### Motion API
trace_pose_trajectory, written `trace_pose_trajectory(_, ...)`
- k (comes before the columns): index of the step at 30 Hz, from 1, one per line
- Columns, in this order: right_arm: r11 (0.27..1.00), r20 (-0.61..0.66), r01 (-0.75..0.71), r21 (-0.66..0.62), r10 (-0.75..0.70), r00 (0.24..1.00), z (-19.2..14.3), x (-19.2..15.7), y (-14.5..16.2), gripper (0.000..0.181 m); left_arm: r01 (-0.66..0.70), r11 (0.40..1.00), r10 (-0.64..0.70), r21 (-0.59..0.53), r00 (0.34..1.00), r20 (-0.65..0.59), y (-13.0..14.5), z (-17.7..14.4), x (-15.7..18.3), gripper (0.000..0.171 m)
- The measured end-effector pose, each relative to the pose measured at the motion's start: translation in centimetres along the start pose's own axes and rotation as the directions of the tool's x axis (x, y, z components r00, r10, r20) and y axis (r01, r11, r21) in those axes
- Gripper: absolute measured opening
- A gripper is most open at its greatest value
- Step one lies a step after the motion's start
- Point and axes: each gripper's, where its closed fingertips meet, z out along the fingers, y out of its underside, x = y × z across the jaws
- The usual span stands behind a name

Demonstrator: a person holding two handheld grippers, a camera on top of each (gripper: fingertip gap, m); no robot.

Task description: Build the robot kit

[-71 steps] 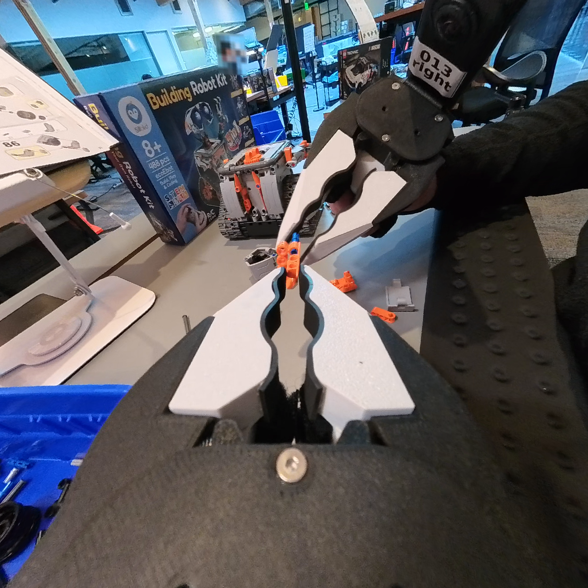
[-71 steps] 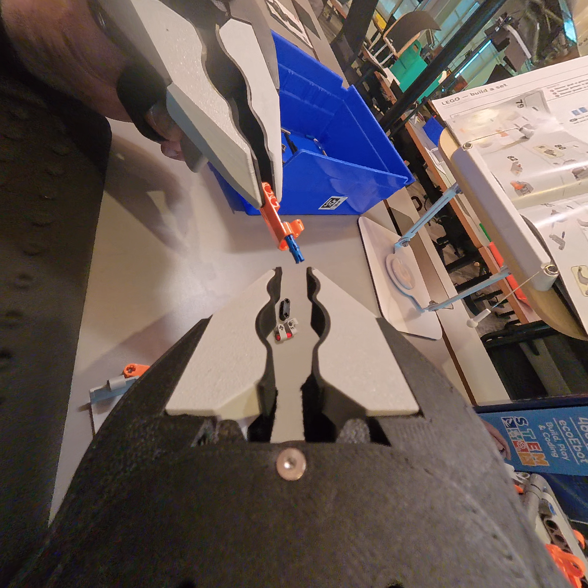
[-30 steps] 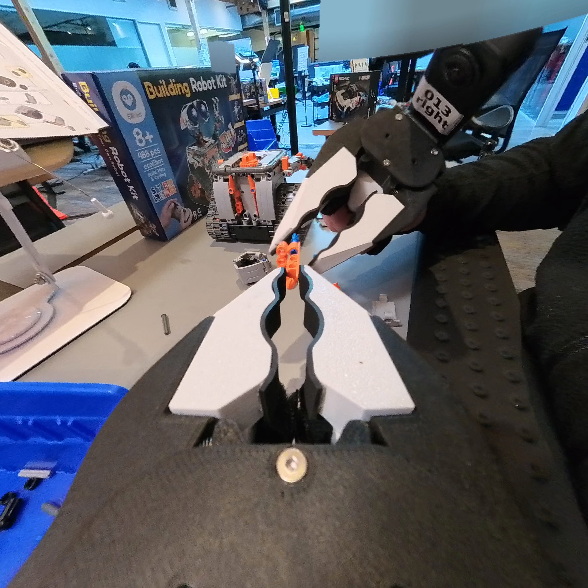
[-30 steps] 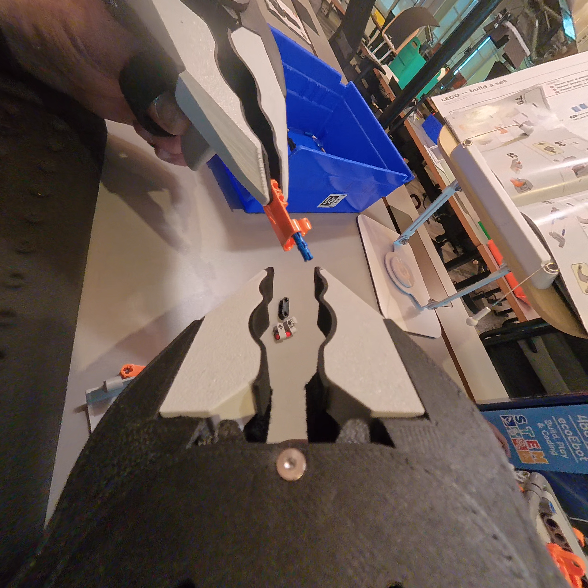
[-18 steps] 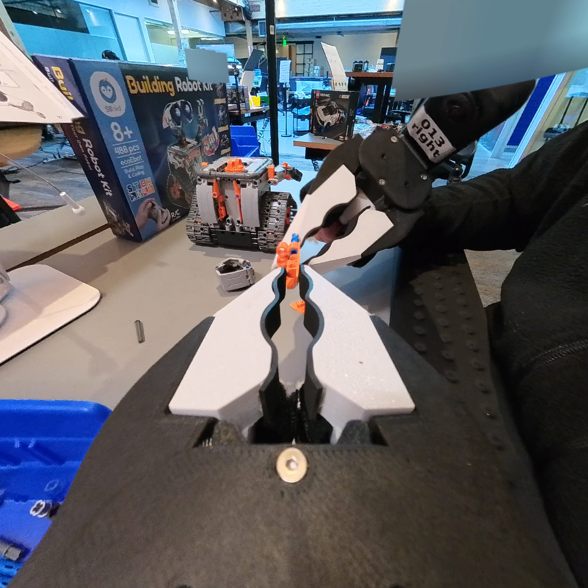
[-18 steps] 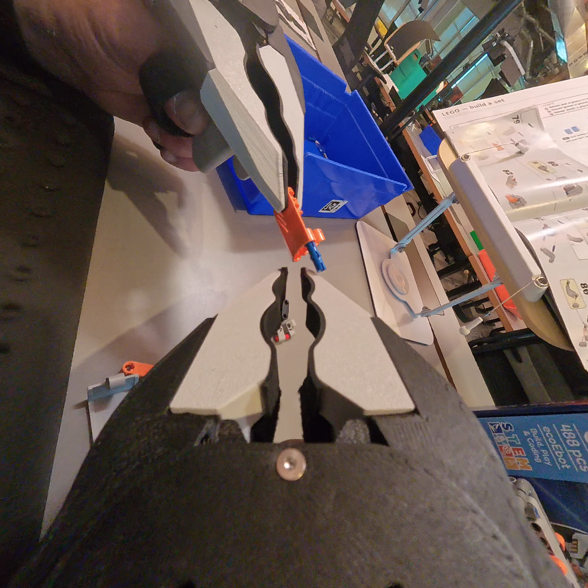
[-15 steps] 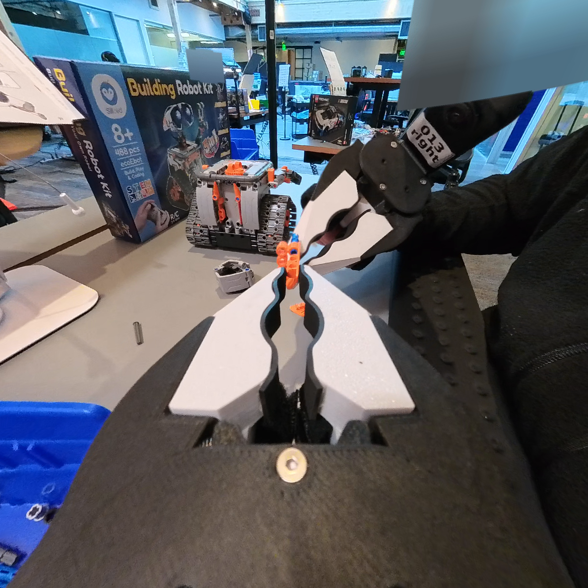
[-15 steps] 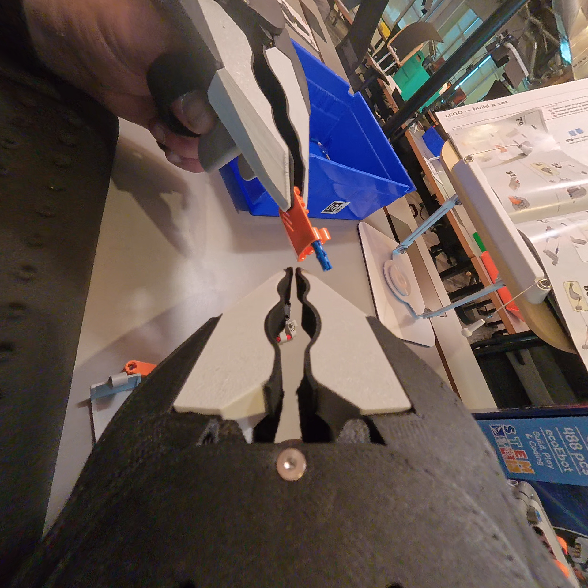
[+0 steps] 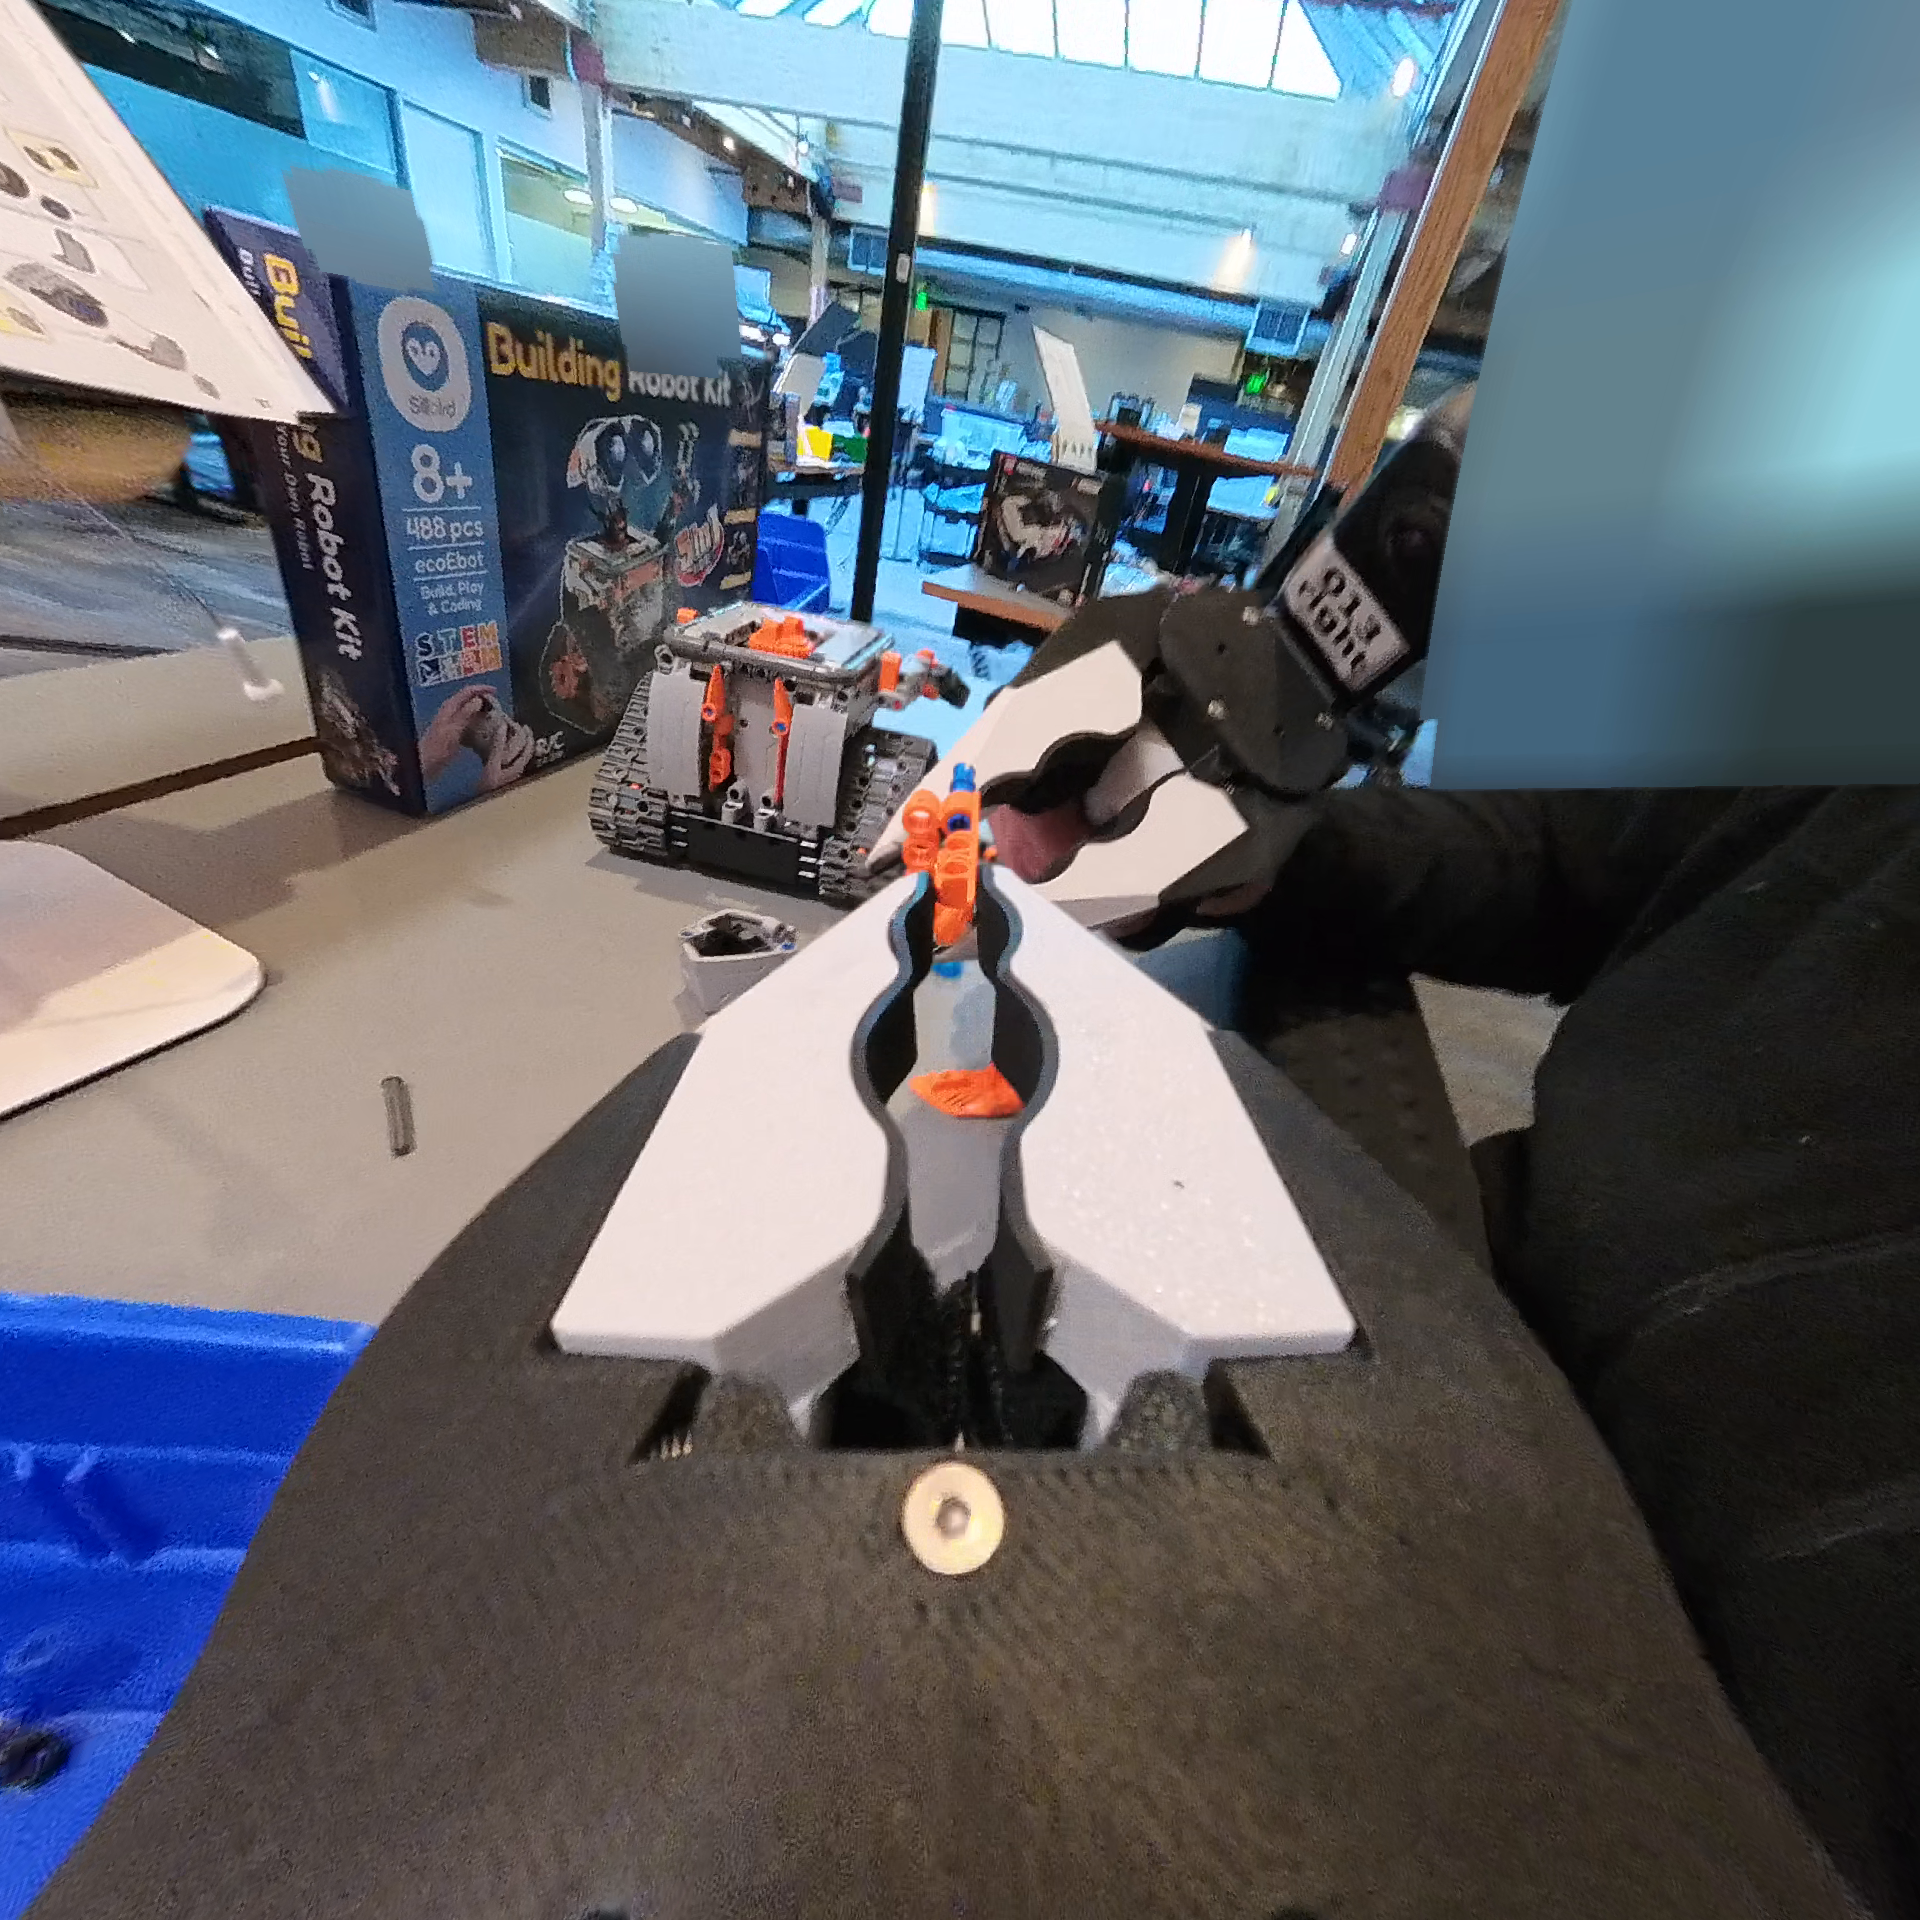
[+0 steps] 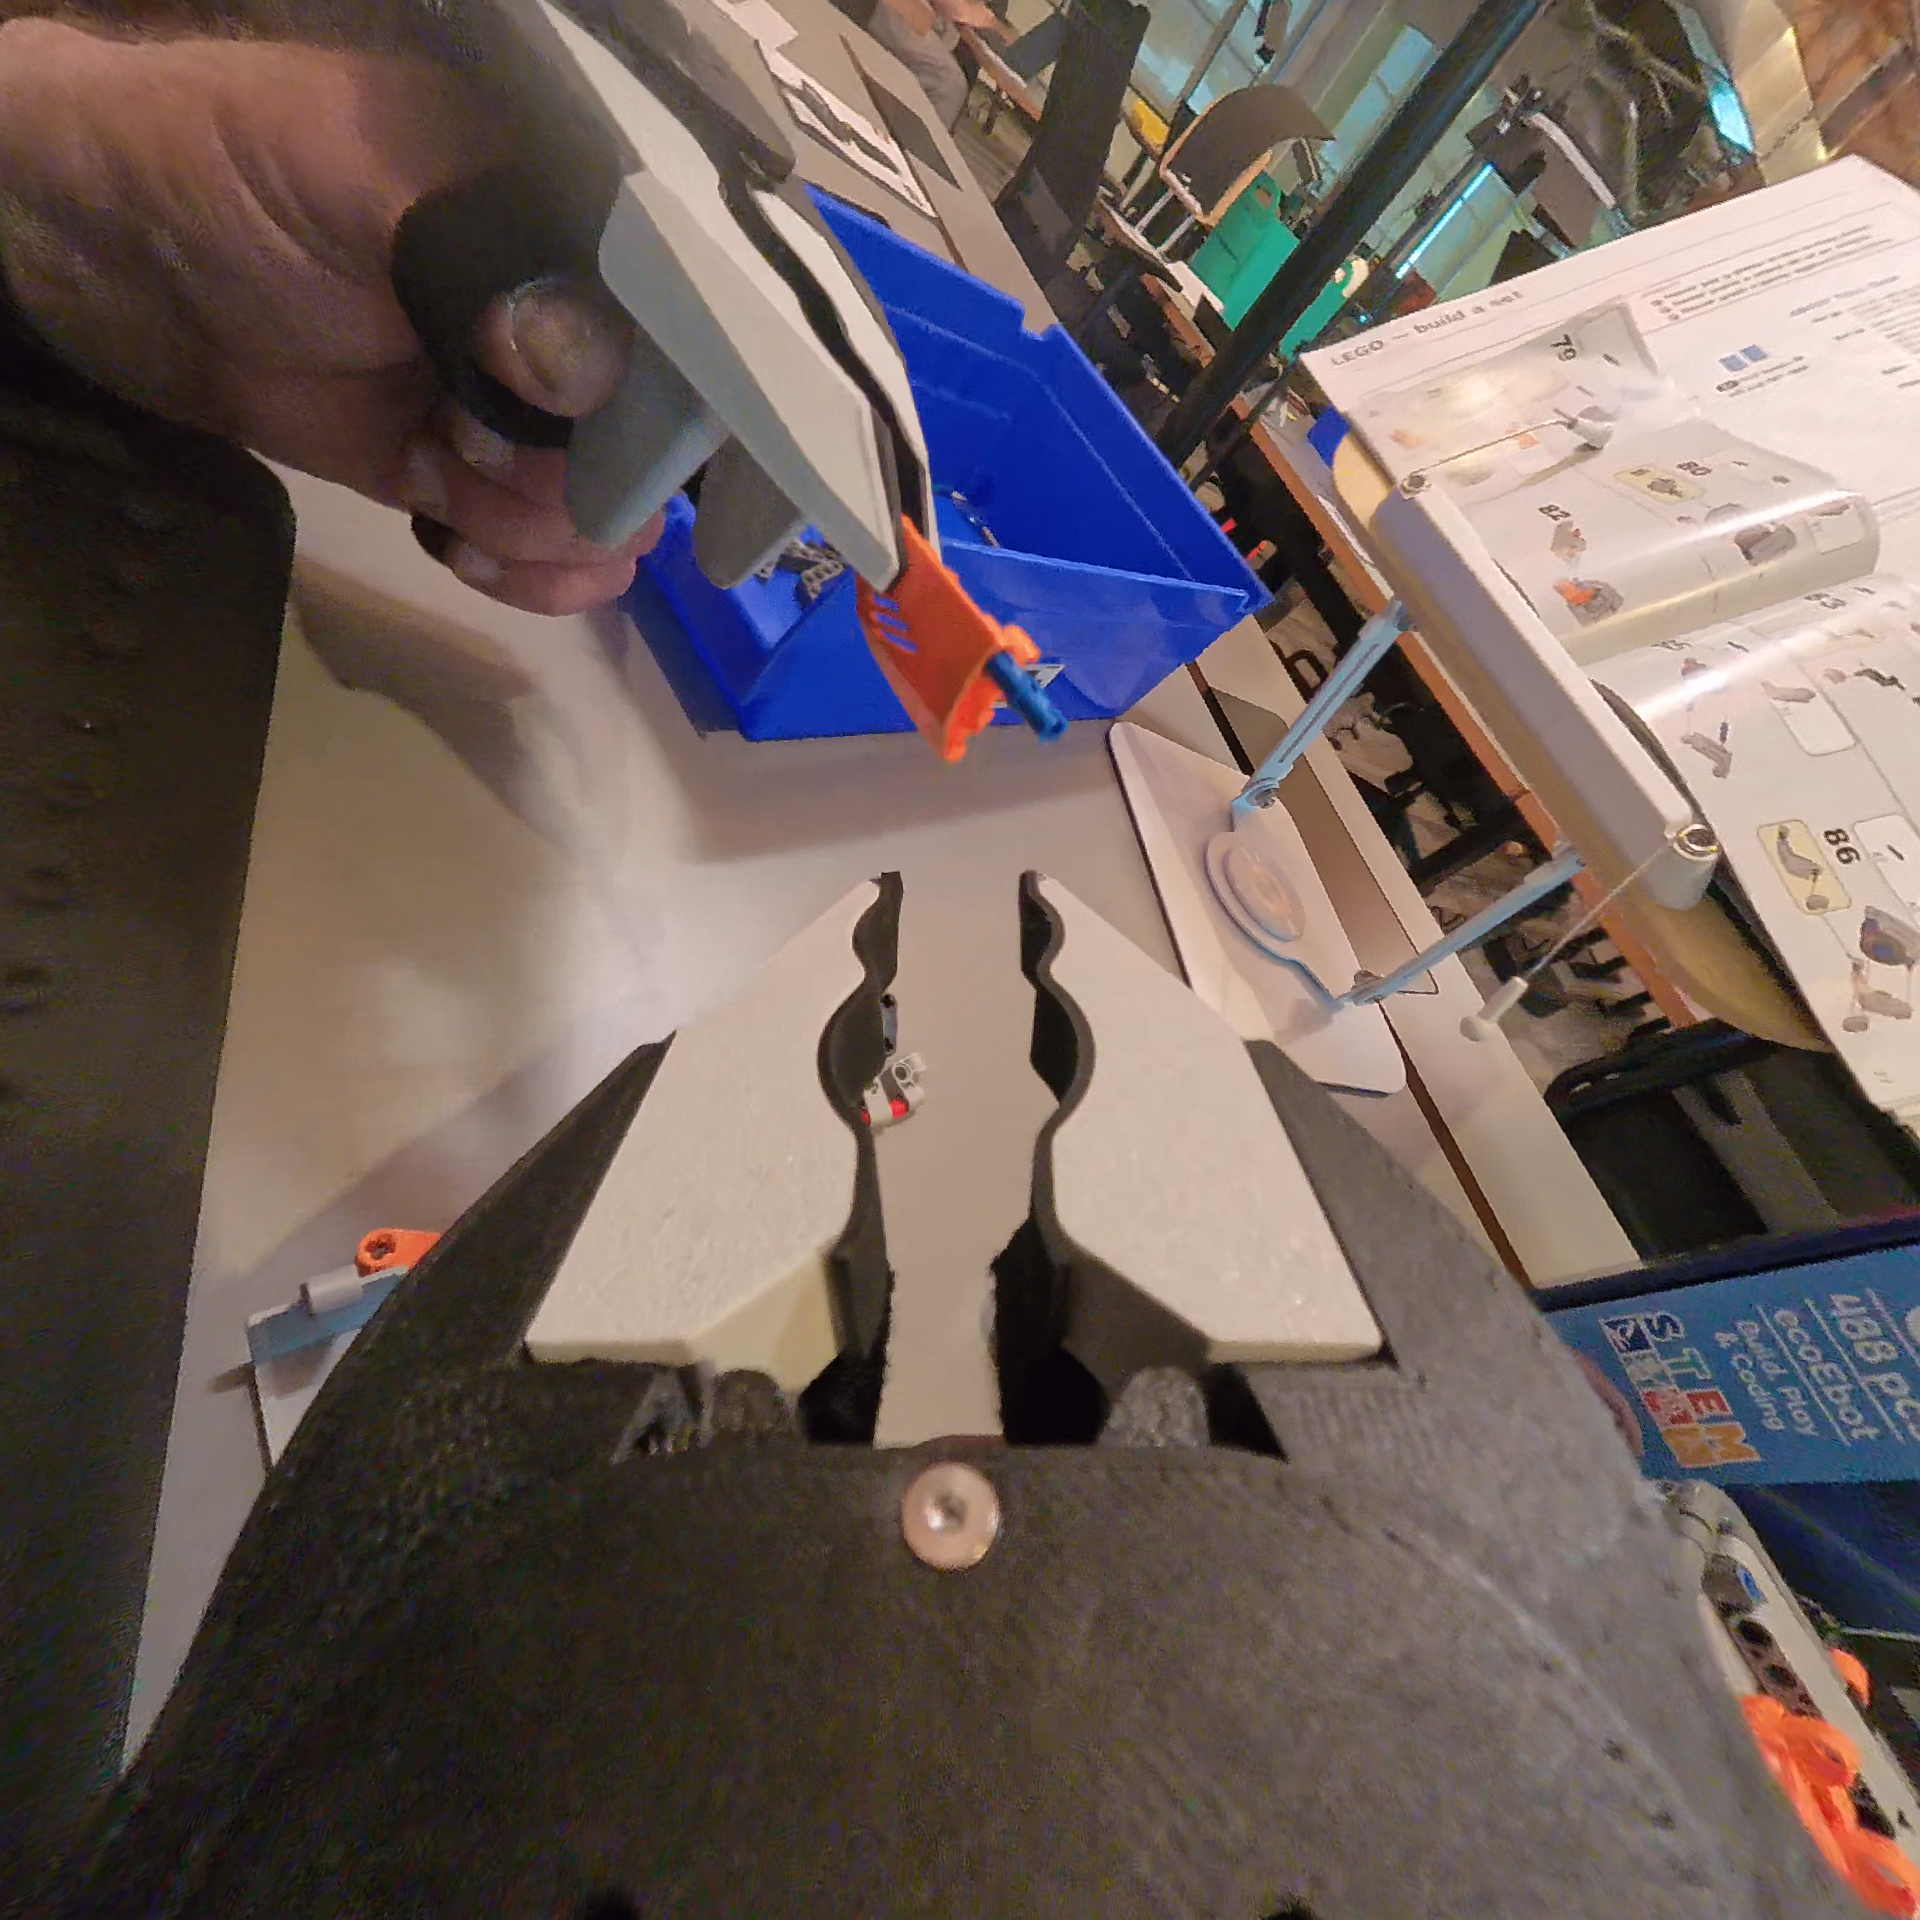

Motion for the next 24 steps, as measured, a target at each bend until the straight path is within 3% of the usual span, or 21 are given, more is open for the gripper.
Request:
trace_pose_trajectory(7,1.000,-0.044,0.011,0.025,-0.010,0.999,-0.7,0.8,-0.8,0.026,0.269,0.961,-0.259,0.065,0.958,-0.124,-1.1,0.3,-0.7,0.005)
trace_pose_trajectory(19,0.992,-0.137,0.122,0.001,-0.121,0.983,-1.6,1.8,-1.3,0.015,0.281,0.958,-0.285,-0.050,0.951,-0.119,1.0,1.8,-0.3,0.005)
trace_pose_trajectory(24,0.968,-0.159,0.242,-0.060,-0.249,0.955,-1.5,1.4,-1.0,0.006,0.275,0.957,-0.284,-0.090,0.953,-0.106,1.7,2.1,-0.2,0.005)
